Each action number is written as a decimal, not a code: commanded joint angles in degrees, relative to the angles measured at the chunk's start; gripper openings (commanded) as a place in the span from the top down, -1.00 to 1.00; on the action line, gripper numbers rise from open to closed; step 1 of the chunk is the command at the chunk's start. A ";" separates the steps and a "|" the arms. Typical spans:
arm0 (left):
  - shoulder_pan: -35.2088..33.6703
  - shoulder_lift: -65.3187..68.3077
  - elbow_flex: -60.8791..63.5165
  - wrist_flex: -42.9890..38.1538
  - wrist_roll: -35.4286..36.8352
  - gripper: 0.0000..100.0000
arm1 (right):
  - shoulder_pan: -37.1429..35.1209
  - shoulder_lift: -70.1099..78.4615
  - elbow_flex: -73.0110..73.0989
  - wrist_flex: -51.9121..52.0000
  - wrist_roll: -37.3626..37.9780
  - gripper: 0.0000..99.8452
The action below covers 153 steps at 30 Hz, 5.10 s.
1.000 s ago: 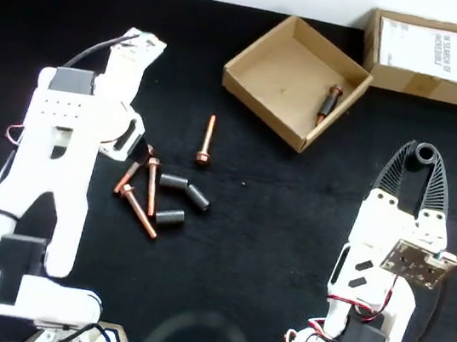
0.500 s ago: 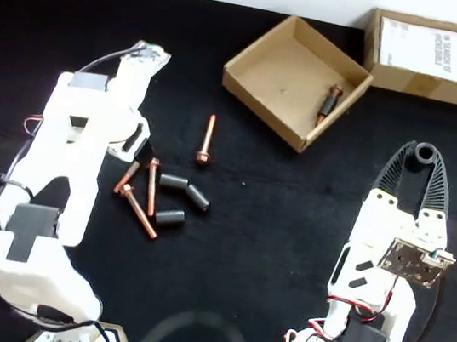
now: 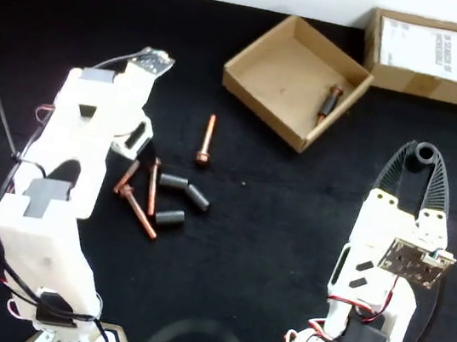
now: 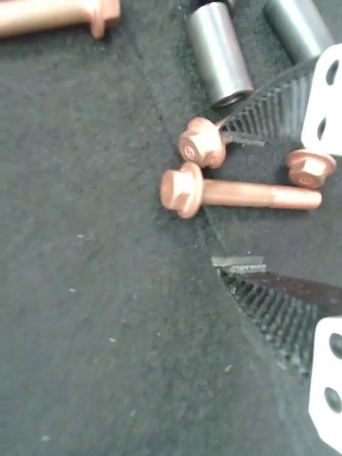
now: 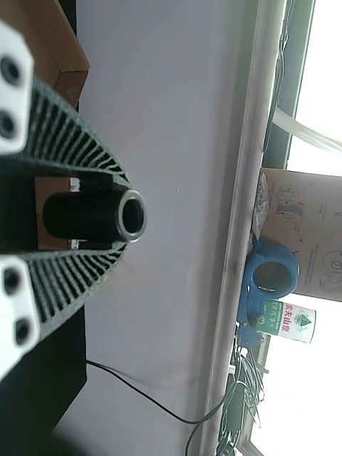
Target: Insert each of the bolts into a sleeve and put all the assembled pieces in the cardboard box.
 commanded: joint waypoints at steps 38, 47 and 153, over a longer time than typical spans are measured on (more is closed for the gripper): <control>-5.93 3.82 -27.03 35.08 -19.78 0.56 | 1.89 -1.19 -0.13 -1.19 0.70 0.99; -5.58 3.47 -24.66 31.30 -45.89 0.70 | 1.89 -1.19 -0.13 -1.19 0.70 0.99; 27.74 -33.71 -34.33 17.49 43.08 0.98 | -22.20 -1.19 11.12 2.42 -15.03 0.99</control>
